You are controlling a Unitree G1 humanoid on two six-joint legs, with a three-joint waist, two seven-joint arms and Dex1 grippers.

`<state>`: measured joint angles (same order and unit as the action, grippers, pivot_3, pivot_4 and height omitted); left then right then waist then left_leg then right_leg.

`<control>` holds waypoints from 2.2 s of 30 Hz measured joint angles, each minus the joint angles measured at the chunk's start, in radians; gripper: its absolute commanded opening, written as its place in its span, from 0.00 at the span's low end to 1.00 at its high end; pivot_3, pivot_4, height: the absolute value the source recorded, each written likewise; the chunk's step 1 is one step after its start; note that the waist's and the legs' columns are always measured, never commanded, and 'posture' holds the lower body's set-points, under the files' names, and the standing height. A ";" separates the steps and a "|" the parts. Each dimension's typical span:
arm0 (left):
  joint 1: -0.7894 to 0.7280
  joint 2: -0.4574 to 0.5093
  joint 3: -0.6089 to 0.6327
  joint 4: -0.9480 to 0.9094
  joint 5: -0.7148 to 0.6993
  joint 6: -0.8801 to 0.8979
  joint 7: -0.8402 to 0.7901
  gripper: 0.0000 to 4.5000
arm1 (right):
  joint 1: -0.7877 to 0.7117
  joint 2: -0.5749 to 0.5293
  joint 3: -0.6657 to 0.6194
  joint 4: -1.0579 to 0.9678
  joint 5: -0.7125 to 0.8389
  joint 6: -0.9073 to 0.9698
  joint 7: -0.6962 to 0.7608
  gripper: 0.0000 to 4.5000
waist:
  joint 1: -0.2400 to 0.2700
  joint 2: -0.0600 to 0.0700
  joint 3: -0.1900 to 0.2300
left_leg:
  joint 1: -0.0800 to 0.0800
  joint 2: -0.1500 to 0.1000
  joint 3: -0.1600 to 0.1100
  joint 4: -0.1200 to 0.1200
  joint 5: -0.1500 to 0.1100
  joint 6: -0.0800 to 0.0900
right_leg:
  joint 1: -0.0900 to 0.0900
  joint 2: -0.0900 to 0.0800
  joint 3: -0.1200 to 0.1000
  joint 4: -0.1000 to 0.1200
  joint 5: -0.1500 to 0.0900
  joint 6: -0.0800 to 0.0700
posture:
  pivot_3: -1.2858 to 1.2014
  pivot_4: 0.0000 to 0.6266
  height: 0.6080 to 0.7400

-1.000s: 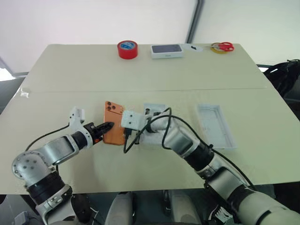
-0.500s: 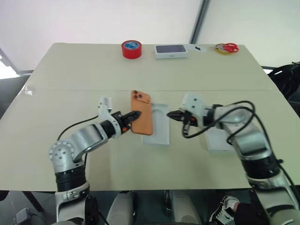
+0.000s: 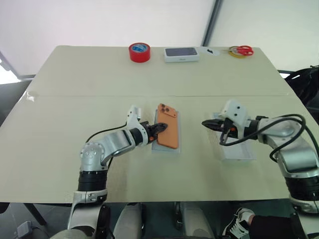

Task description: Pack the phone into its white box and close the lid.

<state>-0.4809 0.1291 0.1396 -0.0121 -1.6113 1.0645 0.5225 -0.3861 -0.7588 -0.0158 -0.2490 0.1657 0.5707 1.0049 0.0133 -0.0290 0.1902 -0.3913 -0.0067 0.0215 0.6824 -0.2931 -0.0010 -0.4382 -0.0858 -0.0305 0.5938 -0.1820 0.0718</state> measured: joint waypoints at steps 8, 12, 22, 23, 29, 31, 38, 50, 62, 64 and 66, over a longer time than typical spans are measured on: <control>-0.005 0.002 -0.009 0.014 0.023 -0.002 -0.017 0.11 | 0.004 -0.005 0.001 0.000 0.015 -0.007 -0.023 0.00 | 0.000 0.000 0.000 | 0.000 0.000 0.000 0.000 0.000 0.000 | 0.000 0.000 0.000 0.000 0.000 0.000 | 0.52 0.24 0.94; -0.006 0.003 -0.010 0.013 0.028 -0.002 -0.024 0.51 | 0.003 -0.005 0.003 0.001 0.015 -0.010 -0.028 0.00 | 0.000 0.000 0.000 | 0.000 0.000 0.000 0.000 0.000 0.000 | 0.000 0.000 0.000 0.000 0.000 0.000 | 0.52 0.24 0.94; -0.029 0.043 -0.009 0.001 -0.024 0.003 -0.003 1.00 | -0.015 -0.004 0.033 0.011 0.015 -0.016 -0.037 0.00 | 0.000 0.000 0.000 | 0.000 0.001 -0.001 0.000 0.000 0.000 | 0.001 0.000 0.000 0.000 0.000 0.000 | 0.52 0.24 0.94; -0.029 0.058 -0.009 -0.007 -0.043 0.005 0.008 1.00 | -0.018 -0.004 0.038 0.011 0.015 -0.016 -0.038 0.00 | 0.000 0.000 0.000 | 0.000 0.001 -0.001 0.000 0.000 0.000 | 0.001 0.000 0.000 0.000 0.000 0.000 | 0.52 0.24 0.94; -0.030 0.201 -0.004 -0.057 -0.150 0.012 0.043 1.00 | -0.053 -0.002 0.065 0.025 0.012 -0.017 -0.045 0.00 | 0.000 0.000 0.000 | 0.001 0.001 -0.001 0.000 0.000 0.000 | 0.001 0.000 0.000 0.000 0.000 0.000 | 0.52 0.24 0.94; -0.030 0.253 -0.008 -0.071 -0.154 0.018 0.044 1.00 | -0.073 0.002 0.089 0.033 0.003 -0.017 -0.054 0.00 | 0.000 0.000 0.000 | 0.001 0.001 -0.001 0.000 0.000 0.000 | 0.001 0.000 0.000 0.000 0.000 0.000 | 0.52 0.24 0.94; -0.038 0.542 -0.176 -0.224 0.234 0.065 -0.168 0.58 | -0.146 0.042 0.230 0.095 -0.101 0.028 -0.129 0.00 | 0.000 0.001 0.000 | 0.000 -0.002 0.001 0.000 0.000 0.000 | 0.000 0.001 0.000 0.000 0.000 0.000 | 0.52 0.24 0.94; -0.084 0.445 -0.411 -0.230 0.739 0.043 -0.497 0.04 | -0.179 0.157 0.404 0.097 -0.239 0.147 -0.217 0.00 | -0.002 0.001 0.001 | -0.001 0.001 0.000 0.000 0.000 0.000 | -0.001 0.001 0.000 0.000 0.000 0.000 | 0.52 0.24 0.94; -0.139 0.302 -0.457 -0.178 0.912 0.092 -0.692 0.04 | -0.161 0.086 0.414 0.051 -0.262 0.165 -0.182 0.00 | 0.004 0.001 0.001 | -0.001 -0.001 0.000 0.001 0.000 0.001 | 0.000 -0.001 0.000 0.000 -0.001 0.001 | 0.52 0.24 0.94; -0.166 0.255 -0.472 -0.148 0.939 0.101 -0.718 0.04 | -0.133 0.046 0.390 0.032 -0.261 0.164 -0.166 0.00 | 0.005 0.001 0.001 | -0.001 -0.002 0.000 0.001 -0.001 0.002 | 0.001 -0.002 0.000 0.000 -0.001 0.002 | 0.52 0.24 0.94; -0.190 0.201 -0.484 -0.112 0.967 0.105 -0.737 0.04 | -0.102 -0.004 0.368 0.007 -0.260 0.163 -0.145 0.00 | 0.005 0.001 0.001 | -0.001 -0.002 0.000 0.001 -0.001 0.003 | 0.001 -0.002 0.000 0.000 -0.001 0.002 | 0.52 0.24 0.94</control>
<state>-0.6712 0.3301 -0.3444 -0.1242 -0.6445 1.1697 -0.2143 -0.4880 -0.7631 0.3524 -0.2417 -0.0940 0.7337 0.8598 0.0186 -0.0282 0.1910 -0.3924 -0.0087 0.0211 0.6839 -0.2943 0.0016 -0.4372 -0.0880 -0.0308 0.5934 -0.1832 0.0743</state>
